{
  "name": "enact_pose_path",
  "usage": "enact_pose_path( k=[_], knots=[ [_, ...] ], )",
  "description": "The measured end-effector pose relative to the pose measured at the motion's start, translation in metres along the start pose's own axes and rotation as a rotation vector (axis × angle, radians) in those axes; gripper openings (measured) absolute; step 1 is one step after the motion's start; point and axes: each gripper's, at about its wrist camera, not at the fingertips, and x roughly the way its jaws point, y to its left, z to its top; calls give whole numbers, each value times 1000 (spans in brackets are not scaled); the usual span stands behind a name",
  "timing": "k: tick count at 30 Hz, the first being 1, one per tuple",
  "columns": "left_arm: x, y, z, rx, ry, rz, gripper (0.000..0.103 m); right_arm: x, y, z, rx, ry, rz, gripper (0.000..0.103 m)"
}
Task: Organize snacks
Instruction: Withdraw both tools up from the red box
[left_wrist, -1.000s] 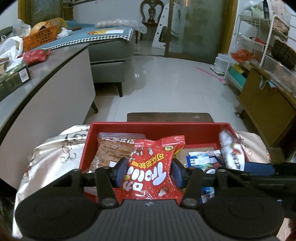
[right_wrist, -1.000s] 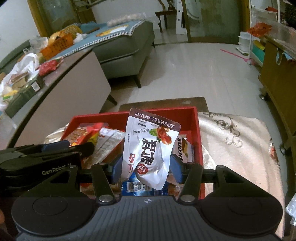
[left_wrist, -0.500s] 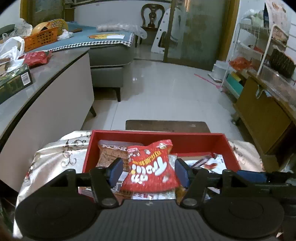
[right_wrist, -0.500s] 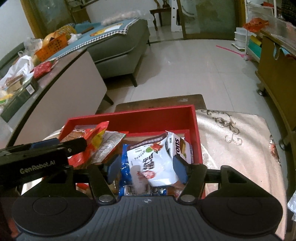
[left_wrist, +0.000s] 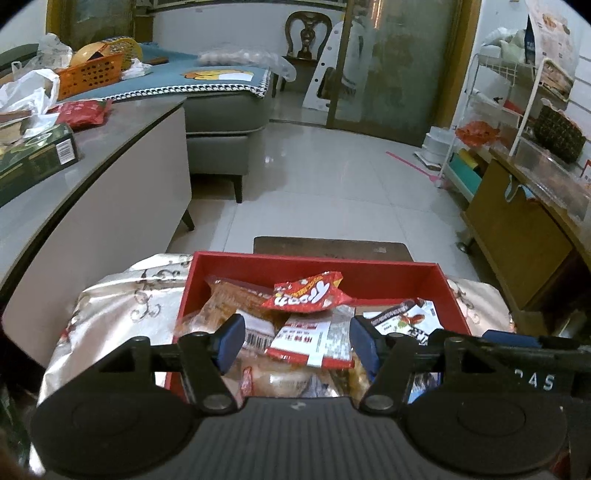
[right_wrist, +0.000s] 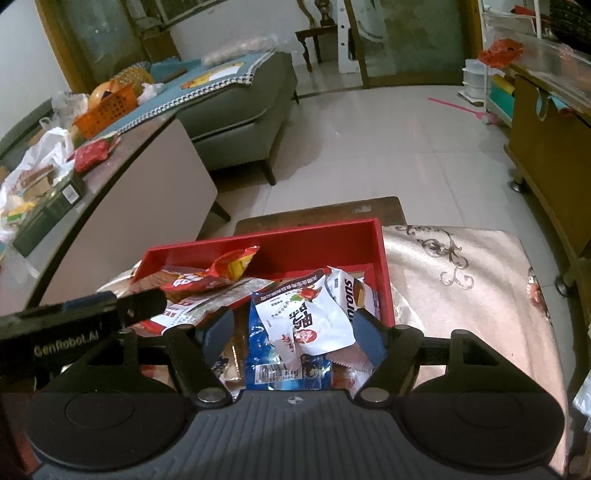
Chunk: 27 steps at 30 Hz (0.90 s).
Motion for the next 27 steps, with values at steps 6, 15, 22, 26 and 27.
enact_pose_path(
  k=[6,15,22,26,27],
  knots=[
    [-14,8,-14,-22,6,24,56,-9,3,-10,4,6,-5,77],
    [-38,4,-37,-8,18,27,57,-28,8,-33,15,15,3,78],
    [-58,-2,-55,12,14,12,65,-48,14,-50,14,8,5,78],
    [-69,-3,-65,12,12,8,68,-60,14,-61,20,6,3,78],
    [-72,-4,-67,12,11,7,68,-63,14,-64,19,5,4,78]
  ],
)
